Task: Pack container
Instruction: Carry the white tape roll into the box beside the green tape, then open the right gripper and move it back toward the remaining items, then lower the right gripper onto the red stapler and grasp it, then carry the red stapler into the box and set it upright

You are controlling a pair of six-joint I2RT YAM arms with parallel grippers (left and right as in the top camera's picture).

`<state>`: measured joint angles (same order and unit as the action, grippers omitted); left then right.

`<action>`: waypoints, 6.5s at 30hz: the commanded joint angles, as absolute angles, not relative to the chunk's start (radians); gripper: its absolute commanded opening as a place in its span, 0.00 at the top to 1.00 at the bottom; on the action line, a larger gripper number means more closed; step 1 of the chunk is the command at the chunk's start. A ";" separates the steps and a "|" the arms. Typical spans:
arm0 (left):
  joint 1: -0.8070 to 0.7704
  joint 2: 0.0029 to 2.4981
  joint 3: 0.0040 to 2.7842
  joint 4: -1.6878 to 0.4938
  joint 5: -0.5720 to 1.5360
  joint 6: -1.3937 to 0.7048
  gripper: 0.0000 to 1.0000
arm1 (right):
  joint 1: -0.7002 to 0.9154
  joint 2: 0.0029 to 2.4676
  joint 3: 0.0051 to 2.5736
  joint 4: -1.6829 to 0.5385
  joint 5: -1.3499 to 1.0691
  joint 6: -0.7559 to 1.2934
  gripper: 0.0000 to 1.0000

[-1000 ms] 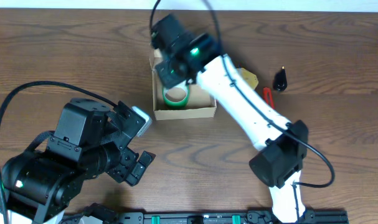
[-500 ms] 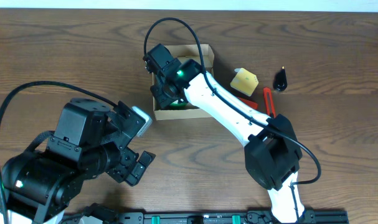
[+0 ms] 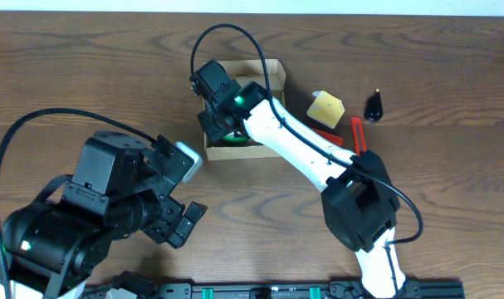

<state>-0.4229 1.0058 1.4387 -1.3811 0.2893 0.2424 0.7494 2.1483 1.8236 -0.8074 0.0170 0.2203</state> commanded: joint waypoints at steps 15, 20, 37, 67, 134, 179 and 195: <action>-0.425 1.006 1.456 -1.384 0.304 0.239 0.05 | 0.751 2.184 1.818 -0.799 0.055 0.227 0.68; -0.425 1.006 1.456 -1.384 0.304 0.239 0.05 | 0.751 2.181 1.827 -0.801 0.056 0.219 0.52; -0.425 1.006 1.456 -1.384 0.304 0.239 0.05 | 0.543 1.864 1.997 -0.985 0.187 0.156 0.46; -0.425 1.006 1.456 -1.384 0.304 0.239 0.05 | -0.093 2.209 1.981 -1.197 0.083 0.269 0.01; -0.425 1.006 1.456 -1.384 0.304 0.239 0.05 | 0.237 2.104 1.514 -0.960 0.004 -0.165 0.78; -0.425 1.006 1.456 -1.384 0.304 0.239 0.05 | 0.566 1.968 1.707 -0.987 0.078 0.495 0.96; -0.425 1.006 1.456 -1.384 0.304 0.239 0.05 | 0.561 2.009 1.707 -0.994 0.154 0.546 0.95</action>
